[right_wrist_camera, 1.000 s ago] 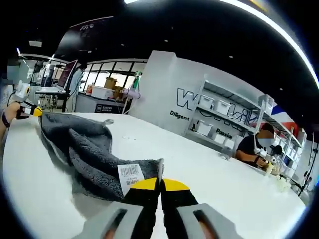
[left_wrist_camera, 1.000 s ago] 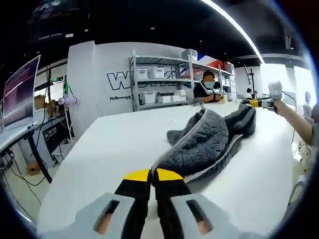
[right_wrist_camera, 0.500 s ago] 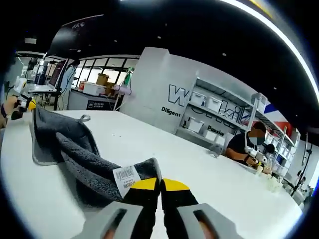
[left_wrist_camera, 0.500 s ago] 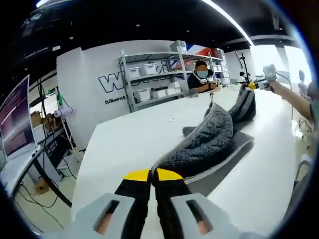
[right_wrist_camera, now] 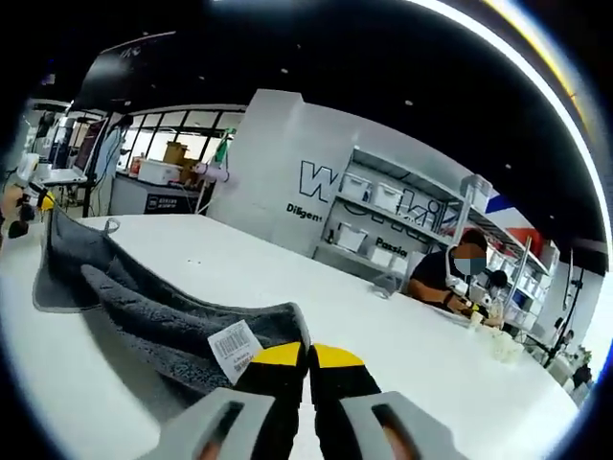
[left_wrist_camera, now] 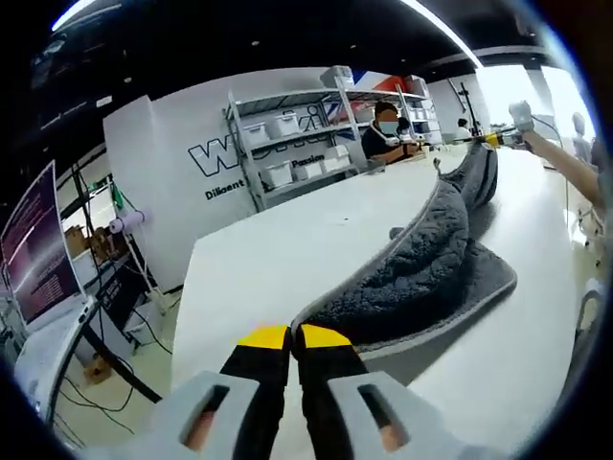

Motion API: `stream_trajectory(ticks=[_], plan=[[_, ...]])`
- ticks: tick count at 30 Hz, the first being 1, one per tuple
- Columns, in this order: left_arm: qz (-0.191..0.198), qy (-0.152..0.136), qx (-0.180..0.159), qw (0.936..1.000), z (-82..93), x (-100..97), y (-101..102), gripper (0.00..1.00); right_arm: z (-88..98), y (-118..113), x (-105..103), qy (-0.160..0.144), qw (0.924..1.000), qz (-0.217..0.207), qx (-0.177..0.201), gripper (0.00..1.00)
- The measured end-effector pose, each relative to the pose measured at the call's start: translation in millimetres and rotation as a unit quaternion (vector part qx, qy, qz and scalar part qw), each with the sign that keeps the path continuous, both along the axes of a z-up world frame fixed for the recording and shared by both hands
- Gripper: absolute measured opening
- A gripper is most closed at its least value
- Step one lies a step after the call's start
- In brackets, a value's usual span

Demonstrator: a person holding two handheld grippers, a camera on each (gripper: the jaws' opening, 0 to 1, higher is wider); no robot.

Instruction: Fold the towel on the table until its edges align and the towel forms a compact rectangular stack.

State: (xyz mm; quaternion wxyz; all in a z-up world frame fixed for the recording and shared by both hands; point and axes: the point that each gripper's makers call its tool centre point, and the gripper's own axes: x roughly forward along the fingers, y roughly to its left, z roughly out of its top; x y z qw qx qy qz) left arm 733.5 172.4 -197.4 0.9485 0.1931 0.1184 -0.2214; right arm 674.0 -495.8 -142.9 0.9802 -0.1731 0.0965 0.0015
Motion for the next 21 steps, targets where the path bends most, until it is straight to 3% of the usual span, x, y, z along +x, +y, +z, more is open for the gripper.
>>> stream_trajectory(ticks=[9, 21], plan=[[0.001, -0.034, 0.014, 0.9993, 16.6, -5.1, 1.2, 0.04, 4.9, -13.5, -11.1, -0.018, 0.9994, -0.015, 0.023, 0.03], [0.023, -0.116, 0.029, 0.9925, 68.0, -15.5, 9.9, 0.04, 50.1, -7.4, -24.2, -0.073, 0.9972, -0.005, 0.017, 0.03]])
